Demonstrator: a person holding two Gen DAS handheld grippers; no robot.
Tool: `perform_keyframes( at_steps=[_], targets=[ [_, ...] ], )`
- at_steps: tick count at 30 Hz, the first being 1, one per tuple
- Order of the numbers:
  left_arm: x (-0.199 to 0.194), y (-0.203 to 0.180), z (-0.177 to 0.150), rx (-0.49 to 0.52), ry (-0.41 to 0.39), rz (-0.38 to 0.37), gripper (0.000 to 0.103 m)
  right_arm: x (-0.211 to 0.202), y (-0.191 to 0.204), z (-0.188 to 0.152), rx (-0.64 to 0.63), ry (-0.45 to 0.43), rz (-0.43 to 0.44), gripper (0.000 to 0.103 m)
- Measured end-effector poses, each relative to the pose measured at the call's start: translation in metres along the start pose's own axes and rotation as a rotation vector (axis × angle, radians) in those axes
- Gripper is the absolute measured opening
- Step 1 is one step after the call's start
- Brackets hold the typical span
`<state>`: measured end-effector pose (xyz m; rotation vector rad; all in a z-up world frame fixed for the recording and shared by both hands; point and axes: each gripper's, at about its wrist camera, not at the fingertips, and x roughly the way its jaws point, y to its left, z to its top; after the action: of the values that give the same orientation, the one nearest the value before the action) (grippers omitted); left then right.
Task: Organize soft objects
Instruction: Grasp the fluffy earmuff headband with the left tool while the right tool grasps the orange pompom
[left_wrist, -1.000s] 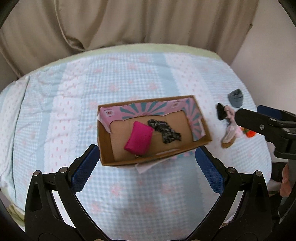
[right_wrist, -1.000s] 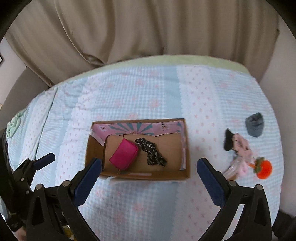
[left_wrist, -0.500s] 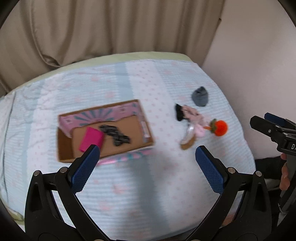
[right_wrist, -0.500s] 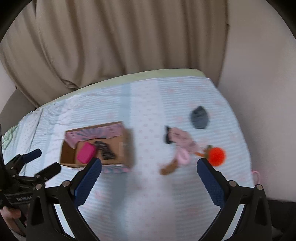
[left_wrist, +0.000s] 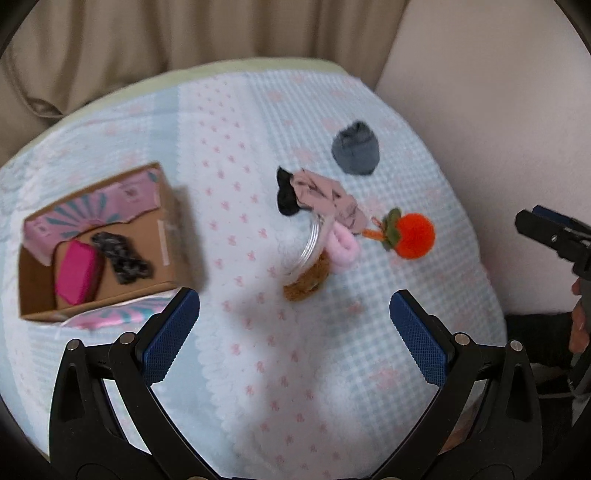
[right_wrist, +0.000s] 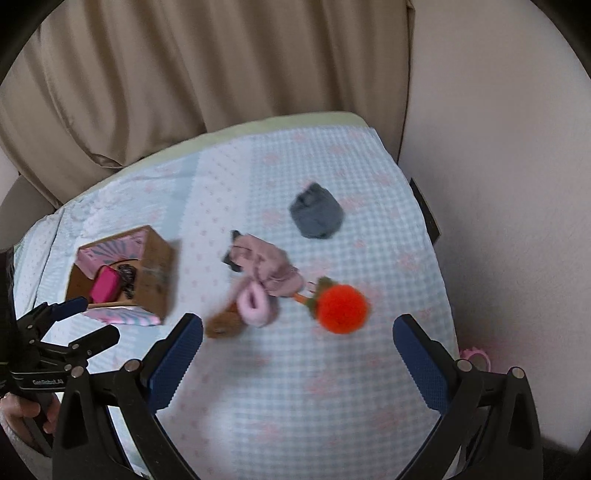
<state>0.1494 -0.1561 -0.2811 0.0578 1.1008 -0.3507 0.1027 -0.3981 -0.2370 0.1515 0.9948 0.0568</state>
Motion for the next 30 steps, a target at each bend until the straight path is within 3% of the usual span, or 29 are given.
perform_keyframes(
  at_steps=[9, 19, 22, 26, 30],
  targets=[
    [0.108, -0.006, -0.007, 0.061, 0.055, 0.004, 0.092, 0.089, -0.05, -0.02, 0.053, 0.05, -0.011, 0.103],
    [0.177, -0.009, -0.009, 0.119, 0.069, -0.02, 0.076, 0.179, -0.067, -0.036, 0.105, 0.056, 0.011, 0.101],
    [0.187, -0.009, -0.009, 0.132, 0.076, -0.03, 0.068, 0.196, -0.065, -0.037, 0.115, 0.061, 0.02, 0.096],
    [0.194, -0.013, -0.009, 0.162, 0.088, -0.067, 0.05, 0.21, -0.065, -0.036, 0.128, 0.064, 0.034, 0.083],
    [0.196, -0.019, -0.009, 0.205, 0.093, -0.067, 0.044, 0.221, -0.065, -0.035, 0.14, 0.076, 0.047, 0.063]
  ],
)
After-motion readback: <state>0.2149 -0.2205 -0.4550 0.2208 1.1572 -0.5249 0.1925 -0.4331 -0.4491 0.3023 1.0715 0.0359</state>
